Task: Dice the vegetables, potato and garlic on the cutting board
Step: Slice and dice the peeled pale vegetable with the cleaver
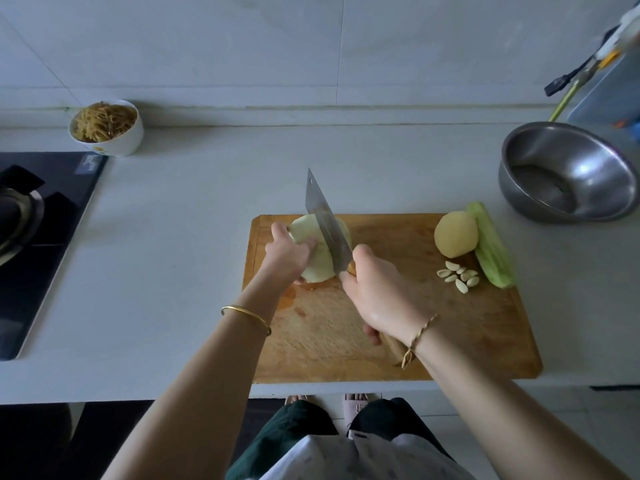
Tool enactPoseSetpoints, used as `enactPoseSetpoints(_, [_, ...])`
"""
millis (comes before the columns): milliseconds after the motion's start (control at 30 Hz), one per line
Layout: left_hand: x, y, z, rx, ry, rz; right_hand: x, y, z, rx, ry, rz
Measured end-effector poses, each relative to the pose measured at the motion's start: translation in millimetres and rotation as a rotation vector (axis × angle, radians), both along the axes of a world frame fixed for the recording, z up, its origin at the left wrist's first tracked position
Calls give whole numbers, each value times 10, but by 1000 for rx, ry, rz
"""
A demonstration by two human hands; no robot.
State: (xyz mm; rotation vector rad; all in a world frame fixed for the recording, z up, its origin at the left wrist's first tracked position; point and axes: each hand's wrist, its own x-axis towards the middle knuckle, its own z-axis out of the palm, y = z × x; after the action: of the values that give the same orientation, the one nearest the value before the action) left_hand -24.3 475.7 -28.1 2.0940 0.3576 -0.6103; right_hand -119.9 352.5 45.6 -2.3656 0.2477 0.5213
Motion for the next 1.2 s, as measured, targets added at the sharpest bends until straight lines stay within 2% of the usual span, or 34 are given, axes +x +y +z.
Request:
enactPoseSetpoints(167, [6, -7, -3, -18, 23, 8, 188, 74, -241, 60, 60, -22])
enactPoseSetpoints(267, [64, 9, 6, -23, 50, 30, 20, 110, -369, 7, 71, -18])
enactPoseSetpoints(433, [70, 22, -4, -23, 26, 2, -92, 131, -581, -56, -59, 20])
enactPoseSetpoints(600, [46, 29, 34, -43, -4, 20, 61, 75, -578, 113, -28, -98])
enactPoseSetpoints(867, [-44, 147, 40, -189, 15, 70, -136, -149, -625, 310, 14, -232])
enactPoseSetpoints(1067, [-61, 220, 68, -244, 43, 91, -142, -274, -602, 349, -2, -270])
enactPoseSetpoints(1200, [-60, 274, 76, -216, 44, 96, -71, -227, -450, 247, -107, -194])
